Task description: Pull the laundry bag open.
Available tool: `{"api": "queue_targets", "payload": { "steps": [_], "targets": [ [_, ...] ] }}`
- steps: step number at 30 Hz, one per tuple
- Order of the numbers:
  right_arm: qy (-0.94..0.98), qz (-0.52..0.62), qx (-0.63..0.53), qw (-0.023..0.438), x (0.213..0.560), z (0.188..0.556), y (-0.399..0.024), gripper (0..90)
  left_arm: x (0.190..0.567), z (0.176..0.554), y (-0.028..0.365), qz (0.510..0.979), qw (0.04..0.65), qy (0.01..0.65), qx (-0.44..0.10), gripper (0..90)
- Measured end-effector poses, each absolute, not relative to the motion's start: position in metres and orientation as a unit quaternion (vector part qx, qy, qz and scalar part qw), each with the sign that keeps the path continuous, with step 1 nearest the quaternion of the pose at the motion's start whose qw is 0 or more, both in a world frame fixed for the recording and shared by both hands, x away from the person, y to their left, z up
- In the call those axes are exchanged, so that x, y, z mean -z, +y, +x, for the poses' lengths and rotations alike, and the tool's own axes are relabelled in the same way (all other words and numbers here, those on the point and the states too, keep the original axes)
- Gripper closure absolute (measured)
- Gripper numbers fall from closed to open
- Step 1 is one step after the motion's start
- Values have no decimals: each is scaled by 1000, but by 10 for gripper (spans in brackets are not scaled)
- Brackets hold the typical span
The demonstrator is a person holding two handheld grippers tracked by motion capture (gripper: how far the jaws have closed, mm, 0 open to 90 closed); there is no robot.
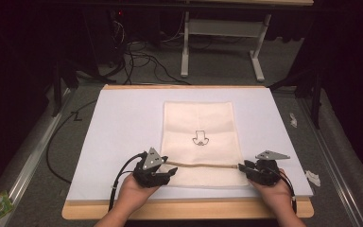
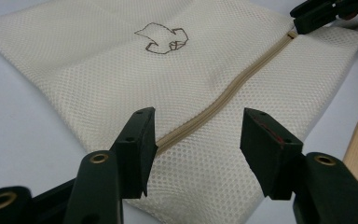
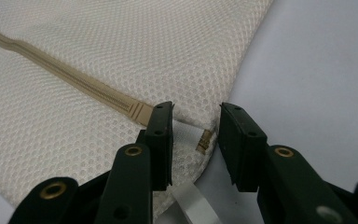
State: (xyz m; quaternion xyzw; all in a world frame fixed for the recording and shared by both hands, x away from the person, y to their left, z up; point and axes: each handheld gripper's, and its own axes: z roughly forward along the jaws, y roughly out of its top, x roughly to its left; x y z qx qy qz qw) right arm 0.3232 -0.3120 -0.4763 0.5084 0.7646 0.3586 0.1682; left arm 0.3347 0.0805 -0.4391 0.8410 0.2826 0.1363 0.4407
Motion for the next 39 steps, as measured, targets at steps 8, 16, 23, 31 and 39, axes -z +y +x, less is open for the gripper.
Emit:
{"api": "queue_targets", "payload": {
  "steps": [8, 16, 23, 31, 39],
  "targets": [
    [768, 506, -360, 157, 476, 321, -317, 653, 444, 335, 76, 849, 431, 276, -133, 460],
    [774, 498, -361, 152, 476, 323, -316, 717, 445, 334, 74, 848, 433, 275, -132, 458],
    [776, 496, -361, 147, 475, 325, -315, 822, 445, 334, 72, 850, 431, 272, -133, 455],
    [779, 484, -364, 161, 469, 322, -314, 845, 445, 334, 72, 849, 433, 271, -136, 455],
    [772, 471, -390, 176, 458, 315, -315, 849, 447, 333, 65, 843, 445, 270, -136, 451]
  ]
}}
